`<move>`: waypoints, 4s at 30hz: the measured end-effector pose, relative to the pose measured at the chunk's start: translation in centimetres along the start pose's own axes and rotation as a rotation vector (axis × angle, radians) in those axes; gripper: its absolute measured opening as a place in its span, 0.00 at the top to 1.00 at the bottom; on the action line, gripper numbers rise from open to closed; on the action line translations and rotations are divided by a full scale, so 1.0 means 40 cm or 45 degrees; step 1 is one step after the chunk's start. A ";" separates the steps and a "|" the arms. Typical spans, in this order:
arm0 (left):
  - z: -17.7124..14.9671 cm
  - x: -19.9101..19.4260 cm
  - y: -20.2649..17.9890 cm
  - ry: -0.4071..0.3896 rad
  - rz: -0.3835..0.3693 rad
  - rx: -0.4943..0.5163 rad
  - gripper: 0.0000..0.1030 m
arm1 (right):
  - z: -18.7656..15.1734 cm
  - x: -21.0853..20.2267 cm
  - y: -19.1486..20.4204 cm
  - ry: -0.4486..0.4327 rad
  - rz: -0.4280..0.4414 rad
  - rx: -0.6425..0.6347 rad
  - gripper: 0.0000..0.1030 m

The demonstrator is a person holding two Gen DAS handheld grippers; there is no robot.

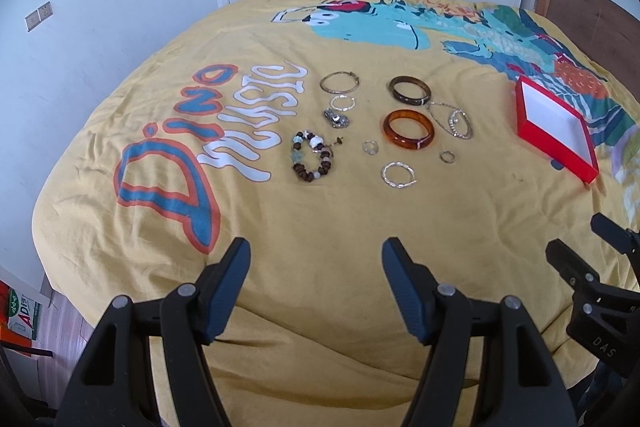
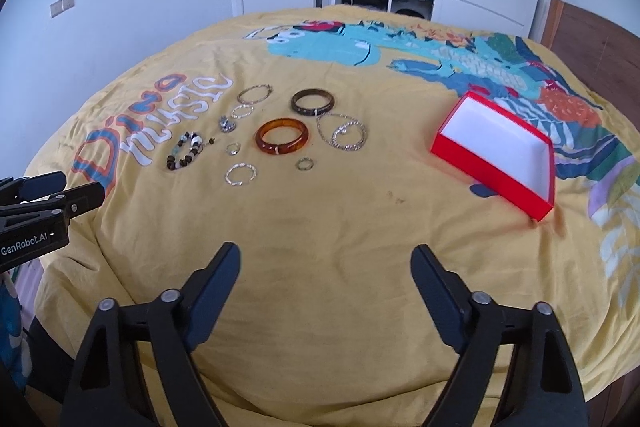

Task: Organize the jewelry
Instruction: 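Grasp the beaded bracelet with the left tool while the right tool grasps a small silver ring, then carry the beaded bracelet and silver ring with both tools over the red box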

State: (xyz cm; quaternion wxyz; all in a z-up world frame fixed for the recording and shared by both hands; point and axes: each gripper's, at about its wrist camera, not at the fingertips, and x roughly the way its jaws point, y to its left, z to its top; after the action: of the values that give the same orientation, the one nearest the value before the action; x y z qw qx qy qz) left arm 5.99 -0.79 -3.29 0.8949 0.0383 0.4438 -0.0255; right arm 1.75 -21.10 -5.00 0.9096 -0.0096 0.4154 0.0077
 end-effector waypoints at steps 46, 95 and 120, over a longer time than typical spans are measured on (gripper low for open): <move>0.146 0.382 0.068 0.210 -0.072 -0.167 0.35 | 0.176 0.396 -0.033 0.162 0.231 0.038 0.51; 0.150 0.161 0.064 0.063 -0.143 -0.147 0.91 | 0.144 0.185 -0.077 0.045 0.267 0.033 0.81; 0.288 -0.228 -0.148 -0.230 -0.408 0.036 0.91 | 0.131 -0.207 -0.353 -0.217 0.071 0.216 0.81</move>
State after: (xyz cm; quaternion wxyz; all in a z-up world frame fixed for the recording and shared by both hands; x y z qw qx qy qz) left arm 9.15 -7.63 10.65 0.9150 -0.0229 0.3615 -0.1774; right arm 0.60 -35.16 4.86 0.9386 0.0798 0.3357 -0.0014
